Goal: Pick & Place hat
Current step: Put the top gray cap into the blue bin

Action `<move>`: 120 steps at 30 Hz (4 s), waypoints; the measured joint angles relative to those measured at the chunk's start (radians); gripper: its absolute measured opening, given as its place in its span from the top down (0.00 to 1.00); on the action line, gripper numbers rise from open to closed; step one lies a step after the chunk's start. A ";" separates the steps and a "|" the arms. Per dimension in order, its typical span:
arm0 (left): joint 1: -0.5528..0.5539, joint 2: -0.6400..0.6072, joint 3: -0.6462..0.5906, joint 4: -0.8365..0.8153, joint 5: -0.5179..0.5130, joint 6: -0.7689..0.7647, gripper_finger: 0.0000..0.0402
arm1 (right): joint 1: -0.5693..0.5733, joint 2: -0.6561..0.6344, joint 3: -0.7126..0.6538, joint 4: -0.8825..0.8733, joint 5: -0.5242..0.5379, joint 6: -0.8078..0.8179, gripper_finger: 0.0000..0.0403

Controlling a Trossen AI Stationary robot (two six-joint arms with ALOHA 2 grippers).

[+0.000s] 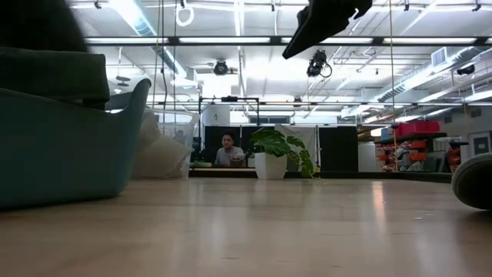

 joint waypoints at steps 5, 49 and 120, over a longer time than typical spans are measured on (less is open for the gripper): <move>0.010 0.019 -0.100 -0.032 -0.016 -0.108 0.97 | 0.000 0.000 0.000 0.032 0.000 0.007 0.54; 0.196 0.208 -0.181 0.153 -0.276 0.079 0.65 | 0.000 0.001 0.001 0.176 -0.103 0.006 0.54; 0.477 0.277 -0.069 -0.188 -0.009 0.279 1.00 | -0.010 0.016 0.001 0.191 -0.107 0.078 0.54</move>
